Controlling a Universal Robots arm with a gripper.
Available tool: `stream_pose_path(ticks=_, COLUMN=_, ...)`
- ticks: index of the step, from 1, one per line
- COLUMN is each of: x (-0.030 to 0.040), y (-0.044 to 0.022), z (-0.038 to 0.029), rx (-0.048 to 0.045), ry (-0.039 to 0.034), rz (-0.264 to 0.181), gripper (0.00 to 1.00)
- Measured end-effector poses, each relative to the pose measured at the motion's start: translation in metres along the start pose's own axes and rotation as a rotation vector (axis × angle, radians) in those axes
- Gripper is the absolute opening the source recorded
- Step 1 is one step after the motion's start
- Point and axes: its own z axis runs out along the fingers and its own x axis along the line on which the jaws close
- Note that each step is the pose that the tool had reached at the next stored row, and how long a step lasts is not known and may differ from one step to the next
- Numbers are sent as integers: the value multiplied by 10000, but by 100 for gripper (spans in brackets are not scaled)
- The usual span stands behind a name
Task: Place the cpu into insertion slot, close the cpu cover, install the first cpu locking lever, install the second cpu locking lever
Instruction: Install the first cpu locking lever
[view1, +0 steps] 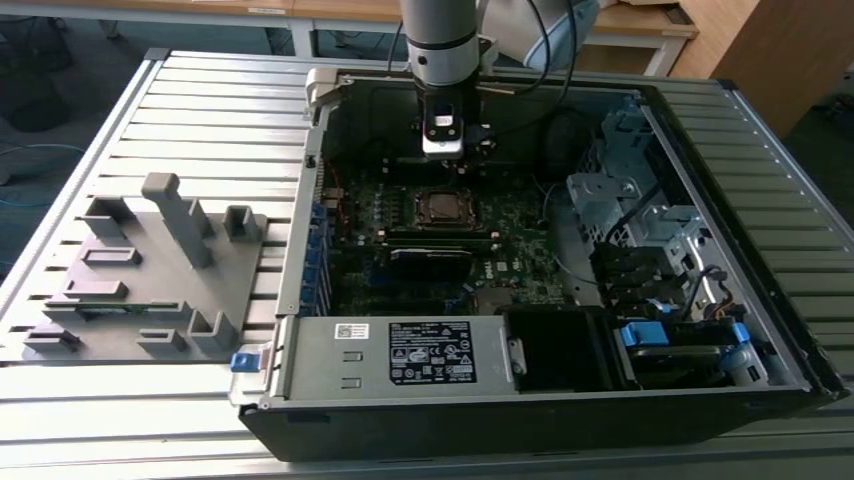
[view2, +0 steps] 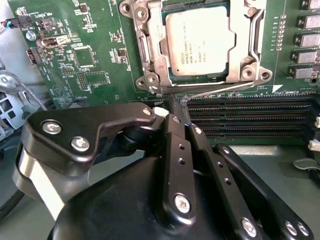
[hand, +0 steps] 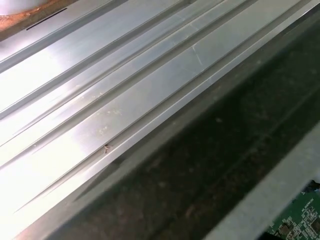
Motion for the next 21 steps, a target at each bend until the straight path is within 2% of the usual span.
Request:
stream_pose_path(ticks=10, x=-41, y=-50, z=-3, rx=-7, ry=6, rz=0, gripper=10)
stream_pose_path(ticks=16, x=-55, y=-42, z=-74, rx=-76, ry=60, rz=19, gripper=10)
stream_pose_path(ticks=18, x=-59, y=-45, z=-78, rx=-152, ry=121, rz=39, gripper=10)
stream_pose_path(ticks=21, x=-79, y=-71, z=-78, rx=-351, ry=279, rz=97, gripper=10)
